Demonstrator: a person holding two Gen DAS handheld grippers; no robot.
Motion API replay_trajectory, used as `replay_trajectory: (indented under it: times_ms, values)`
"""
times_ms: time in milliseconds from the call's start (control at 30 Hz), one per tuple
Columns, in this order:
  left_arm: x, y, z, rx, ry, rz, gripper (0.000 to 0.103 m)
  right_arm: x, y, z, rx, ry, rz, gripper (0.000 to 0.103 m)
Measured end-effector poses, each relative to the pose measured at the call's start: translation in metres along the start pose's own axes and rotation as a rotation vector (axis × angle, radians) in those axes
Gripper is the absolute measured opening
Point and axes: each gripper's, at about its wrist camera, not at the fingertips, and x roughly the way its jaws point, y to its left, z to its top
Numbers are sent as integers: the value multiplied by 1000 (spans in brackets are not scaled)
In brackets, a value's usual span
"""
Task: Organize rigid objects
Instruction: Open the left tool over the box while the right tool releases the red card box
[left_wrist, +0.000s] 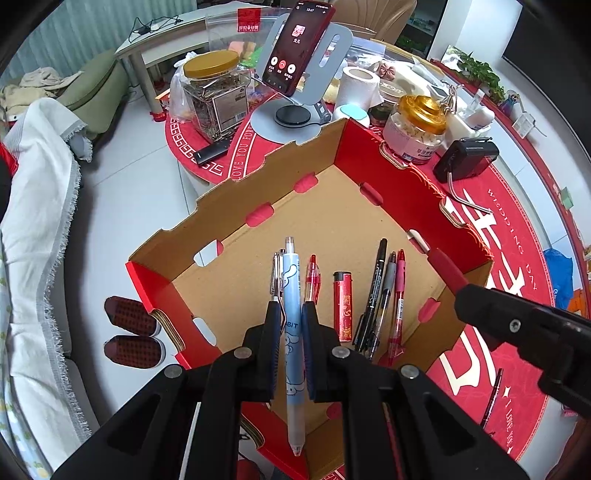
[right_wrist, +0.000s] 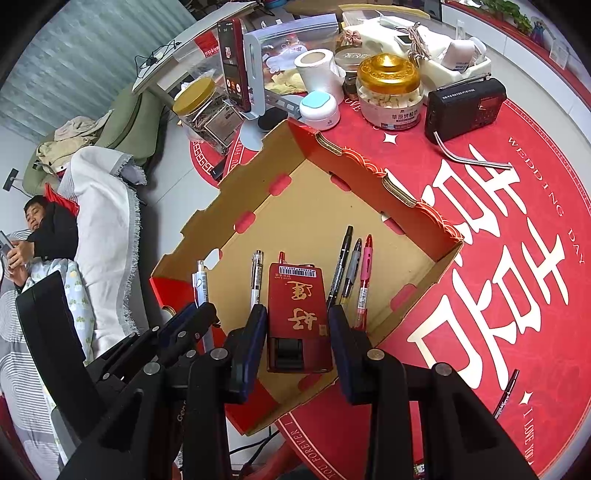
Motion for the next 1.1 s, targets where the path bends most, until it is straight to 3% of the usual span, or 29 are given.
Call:
replay_trajectory:
  times_ms: [1100]
  values:
    - [38, 1, 22, 48, 32, 18, 12, 42, -13, 23, 60, 22, -35, 36]
